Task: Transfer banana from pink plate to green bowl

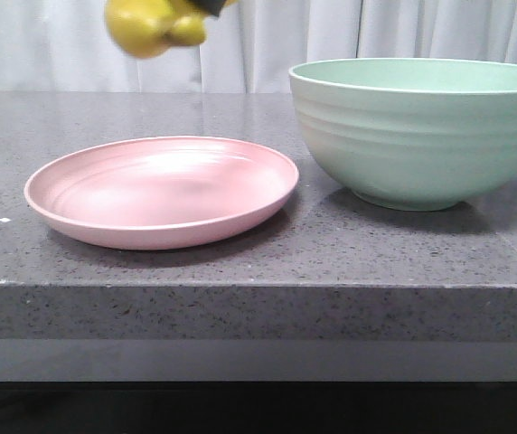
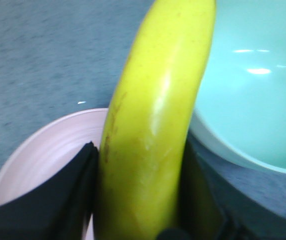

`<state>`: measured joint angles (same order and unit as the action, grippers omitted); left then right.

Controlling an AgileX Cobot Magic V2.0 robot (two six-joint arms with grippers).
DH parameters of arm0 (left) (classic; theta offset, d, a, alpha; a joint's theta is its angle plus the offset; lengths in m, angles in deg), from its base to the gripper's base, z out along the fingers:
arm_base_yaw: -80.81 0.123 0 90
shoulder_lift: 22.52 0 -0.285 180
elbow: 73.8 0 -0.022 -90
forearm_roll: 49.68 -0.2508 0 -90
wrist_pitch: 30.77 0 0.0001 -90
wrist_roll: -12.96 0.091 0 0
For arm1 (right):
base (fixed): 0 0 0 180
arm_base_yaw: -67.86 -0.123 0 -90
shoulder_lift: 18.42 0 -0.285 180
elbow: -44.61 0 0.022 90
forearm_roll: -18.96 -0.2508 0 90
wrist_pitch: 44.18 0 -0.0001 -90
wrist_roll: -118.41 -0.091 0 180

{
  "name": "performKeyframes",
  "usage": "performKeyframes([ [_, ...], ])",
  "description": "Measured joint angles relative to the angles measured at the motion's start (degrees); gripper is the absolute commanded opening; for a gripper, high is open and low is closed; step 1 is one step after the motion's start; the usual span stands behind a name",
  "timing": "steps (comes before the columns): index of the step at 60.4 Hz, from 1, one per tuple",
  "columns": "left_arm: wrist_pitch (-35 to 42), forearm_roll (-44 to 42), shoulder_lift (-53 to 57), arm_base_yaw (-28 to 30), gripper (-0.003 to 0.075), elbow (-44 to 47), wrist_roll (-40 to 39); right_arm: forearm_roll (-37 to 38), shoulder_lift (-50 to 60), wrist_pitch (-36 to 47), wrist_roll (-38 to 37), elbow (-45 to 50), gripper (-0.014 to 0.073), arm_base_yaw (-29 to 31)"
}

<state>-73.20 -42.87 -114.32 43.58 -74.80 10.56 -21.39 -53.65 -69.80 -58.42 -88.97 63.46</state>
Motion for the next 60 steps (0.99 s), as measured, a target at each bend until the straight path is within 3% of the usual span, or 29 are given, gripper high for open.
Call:
performKeyframes([
  [19,-2.67,-0.01,1.9,-8.39,0.0094,0.0,0.12,-42.19,-13.36,-5.23,27.37,-3.9,0.062,0.0],
  [26,-3.21,-0.01,1.9,-10.07,0.0094,0.0,0.12,-54.09,-17.65,-8.83,35.29,-3.98,0.062,0.0],
  [34,-3.21,-0.01,1.9,-11.31,0.0094,0.0,0.12,-60.15,-23.2,-12.04,40.94,-3.98,0.062,0.0],
  [52,-3.35,-0.01,1.9,-11.33,0.0094,0.0,0.12,-61.49,-31.28,-17.06,44.68,-3.98,0.062,-0.41],
  [60,-3.39,-0.01,1.9,-11.33,0.0094,0.0,0.12,-61.63,-33.92,-16.93,47.27,-4.86,0.062,-3.31],
])
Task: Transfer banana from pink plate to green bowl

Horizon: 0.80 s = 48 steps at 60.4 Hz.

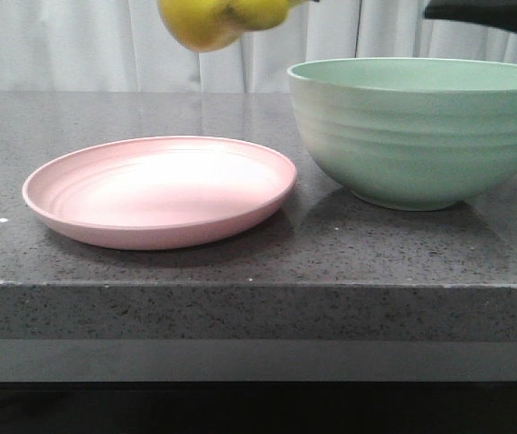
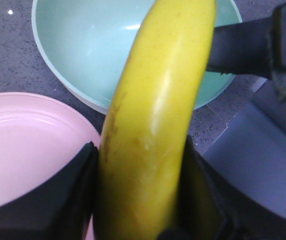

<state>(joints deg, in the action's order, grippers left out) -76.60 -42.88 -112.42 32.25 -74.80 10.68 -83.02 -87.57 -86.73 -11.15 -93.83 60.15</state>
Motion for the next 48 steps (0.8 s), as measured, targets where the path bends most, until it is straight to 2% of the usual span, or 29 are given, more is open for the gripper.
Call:
performKeyframes([
  [15,0.0,0.0,0.0,0.0,0.0094,0.0,0.0,-0.04,-5.63,3.36,2.34,-6.25,0.062,-6.44],
  [20,0.0,0.0,0.0,0.0,0.0094,0.0,0.0,-0.14,-7.35,3.75,2.59,-7.97,0.0593,-7.21],
  [24,0.0,0.0,0.0,0.0,0.0094,0.0,0.0,-0.14,-8.29,3.84,2.73,-8.66,0.0535,-7.34],
  [38,0.0,0.0,0.13,0.0,0.0119,0.0,0.0,-0.59,-9.2,4.97,2.65,-9.02,0.0199,-7.34],
  [43,0.18,0.0,0.13,0.0,0.0185,0.0,0.0,-0.73,-9.2,4.97,2.65,-9.02,0.0132,-7.34],
  [48,0.18,0.0,0.13,0.0,0.032,0.0,0.0,-0.81,-9.2,4.97,2.65,-9.07,0.0119,-7.34],
])
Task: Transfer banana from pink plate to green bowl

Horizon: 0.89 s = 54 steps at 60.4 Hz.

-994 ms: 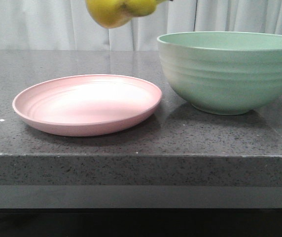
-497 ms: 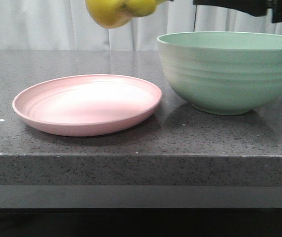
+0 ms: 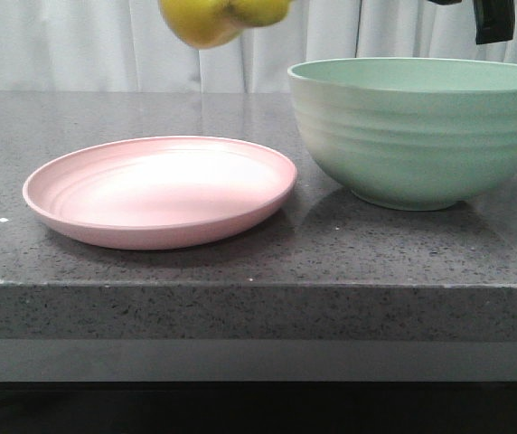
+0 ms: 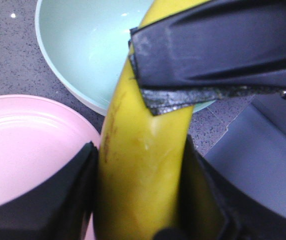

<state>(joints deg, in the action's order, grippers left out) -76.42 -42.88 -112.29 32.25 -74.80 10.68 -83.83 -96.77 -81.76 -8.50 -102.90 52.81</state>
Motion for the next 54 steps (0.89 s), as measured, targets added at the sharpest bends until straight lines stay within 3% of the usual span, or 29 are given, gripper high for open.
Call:
performKeyframes([
  [6,0.0,0.0,0.0,0.0,0.0482,0.0,0.0,0.3,0.0,0.0,1.01,-1.11,0.0119,0.0],
  [12,0.0,0.0,0.0,0.0,0.0572,0.0,0.0,0.98,0.0,1.44,3.56,-4.11,0.0119,0.41],
  [19,0.0,-0.44,0.0,0.0,0.0575,0.0,0.0,4.52,-0.07,4.67,6.21,-9.94,0.0119,2.88],
  [26,0.13,-0.99,0.0,0.0,0.0575,0.0,0.0,14.19,-0.07,8.03,7.0,-15.42,0.0119,5.89],
  [31,0.03,-0.99,0.0,0.0,0.0575,0.0,0.0,25.32,-0.49,10.56,7.23,-19.47,0.0119,8.12],
  [40,0.03,-1.08,0.0,0.0,0.0575,0.0,0.0,36.86,-3.44,11.99,7.36,-21.05,0.0119,8.9],
  [54,0.03,-1.08,0.0,0.0,0.0575,0.0,0.0,42.26,-12.76,10.82,7.36,-21.05,0.0138,8.9],
])
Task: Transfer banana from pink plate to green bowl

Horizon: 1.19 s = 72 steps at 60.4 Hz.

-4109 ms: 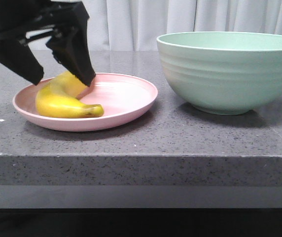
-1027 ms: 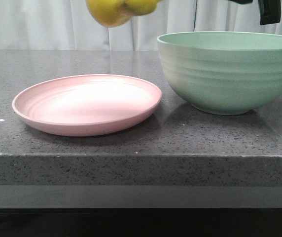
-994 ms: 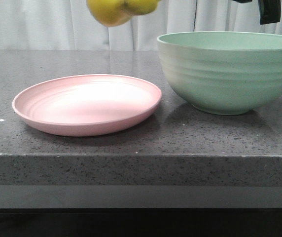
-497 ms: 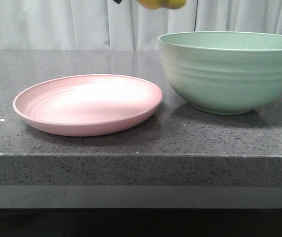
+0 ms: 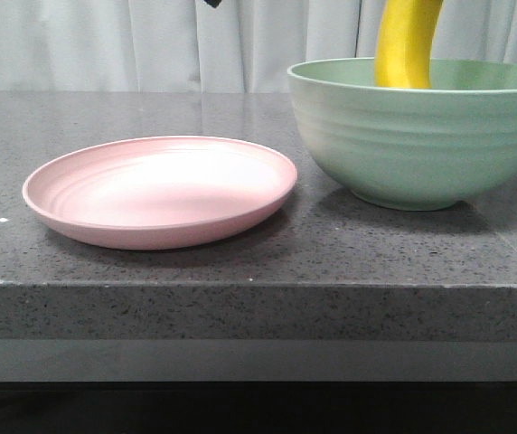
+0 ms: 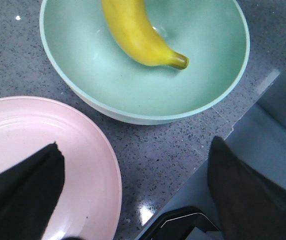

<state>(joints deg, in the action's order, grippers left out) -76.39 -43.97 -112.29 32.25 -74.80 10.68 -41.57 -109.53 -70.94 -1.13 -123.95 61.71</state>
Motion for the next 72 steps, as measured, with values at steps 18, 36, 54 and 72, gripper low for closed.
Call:
performKeyframes([
  [18,0.0,-0.13,0.0,0.0,0.0575,0.0,0.0,0.28,-2.94,-0.91,0.03,-0.24,0.0395,0.0],
  [36,0.0,-0.13,0.0,0.0,0.0575,0.0,0.0,0.28,-2.92,-0.91,0.03,-0.24,0.0507,0.0],
  [54,0.63,-0.28,0.0,0.0,0.0347,0.0,0.0,0.39,3.63,-0.98,0.03,-0.24,0.0174,0.0],
  [72,13.58,-6.68,0.0,6.49,-0.002,-0.63,0.0,0.39,9.22,2.87,-1.83,-0.24,-0.0062,0.25],
])
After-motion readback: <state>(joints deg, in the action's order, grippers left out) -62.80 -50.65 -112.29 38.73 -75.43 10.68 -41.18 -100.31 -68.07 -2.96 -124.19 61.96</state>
